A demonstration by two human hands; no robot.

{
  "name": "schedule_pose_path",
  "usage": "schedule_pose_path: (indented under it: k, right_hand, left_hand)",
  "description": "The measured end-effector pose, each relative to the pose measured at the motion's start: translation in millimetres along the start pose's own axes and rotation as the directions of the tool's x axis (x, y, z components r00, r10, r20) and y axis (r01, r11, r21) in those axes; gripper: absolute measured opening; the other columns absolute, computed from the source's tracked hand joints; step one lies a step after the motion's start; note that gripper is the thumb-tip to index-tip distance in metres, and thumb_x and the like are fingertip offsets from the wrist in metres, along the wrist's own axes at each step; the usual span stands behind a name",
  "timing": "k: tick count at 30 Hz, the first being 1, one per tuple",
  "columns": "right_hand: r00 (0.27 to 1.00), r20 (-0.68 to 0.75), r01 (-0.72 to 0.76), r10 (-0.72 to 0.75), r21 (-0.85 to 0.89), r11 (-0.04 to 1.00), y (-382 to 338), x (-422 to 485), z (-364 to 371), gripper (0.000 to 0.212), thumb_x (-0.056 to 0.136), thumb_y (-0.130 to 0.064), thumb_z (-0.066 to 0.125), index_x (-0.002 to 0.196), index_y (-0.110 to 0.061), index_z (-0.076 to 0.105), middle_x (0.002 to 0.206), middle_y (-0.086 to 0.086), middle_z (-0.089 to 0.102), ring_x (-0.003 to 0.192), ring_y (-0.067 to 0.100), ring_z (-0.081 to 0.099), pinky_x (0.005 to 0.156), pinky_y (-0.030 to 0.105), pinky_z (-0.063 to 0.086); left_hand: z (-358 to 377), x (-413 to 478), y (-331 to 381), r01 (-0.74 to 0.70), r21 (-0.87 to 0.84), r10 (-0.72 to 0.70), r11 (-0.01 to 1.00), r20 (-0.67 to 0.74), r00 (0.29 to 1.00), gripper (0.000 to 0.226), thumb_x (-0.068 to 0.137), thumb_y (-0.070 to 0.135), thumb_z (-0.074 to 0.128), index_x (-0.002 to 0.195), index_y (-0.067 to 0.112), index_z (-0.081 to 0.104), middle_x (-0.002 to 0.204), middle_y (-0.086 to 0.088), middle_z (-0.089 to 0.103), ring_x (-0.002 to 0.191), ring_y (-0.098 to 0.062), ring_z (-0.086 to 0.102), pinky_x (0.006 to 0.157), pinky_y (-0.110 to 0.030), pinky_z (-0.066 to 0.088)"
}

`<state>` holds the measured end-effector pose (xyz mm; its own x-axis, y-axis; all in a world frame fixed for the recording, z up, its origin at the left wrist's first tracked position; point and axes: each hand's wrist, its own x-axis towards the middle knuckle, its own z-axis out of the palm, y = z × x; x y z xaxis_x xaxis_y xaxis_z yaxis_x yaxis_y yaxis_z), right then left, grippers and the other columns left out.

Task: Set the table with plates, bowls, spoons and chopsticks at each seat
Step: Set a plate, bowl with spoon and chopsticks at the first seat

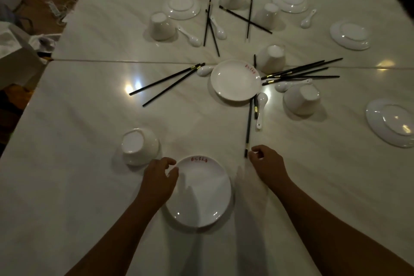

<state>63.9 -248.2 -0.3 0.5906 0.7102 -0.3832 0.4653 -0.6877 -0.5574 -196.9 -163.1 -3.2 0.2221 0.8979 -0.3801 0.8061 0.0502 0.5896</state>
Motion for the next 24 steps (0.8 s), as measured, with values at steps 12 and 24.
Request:
schedule_pose_path:
  k: [12,24]
  right_hand:
    - [0.999,-0.036,-0.018,0.013,-0.161,0.987,-35,85,5,0.036,0.088,-0.042,0.061,0.095,-0.007,0.057,0.091,0.01,0.062,0.09,0.027,0.06,0.07,0.029,0.04]
    - [0.881,0.234,0.47,-0.411,-0.329,0.819,-98,119,70,0.045,0.091,-0.034,0.05,0.134,-0.022,0.046,0.147,0.003,0.034,0.131,0.027,0.033,0.109,0.039,0.026]
  left_hand:
    - [15,95,60,-0.241,0.147,0.222,0.959,0.134,0.966,0.029,0.089,0.024,0.058,0.116,0.015,0.06,0.116,-0.012,0.055,0.11,-0.028,0.053,0.097,-0.033,0.04]
    - [-33,234,48,-0.068,0.437,0.11,0.897,-0.071,0.991,0.064,0.091,0.024,0.05,0.148,0.02,0.021,0.157,-0.013,0.01,0.142,-0.038,0.01,0.113,-0.048,0.017]
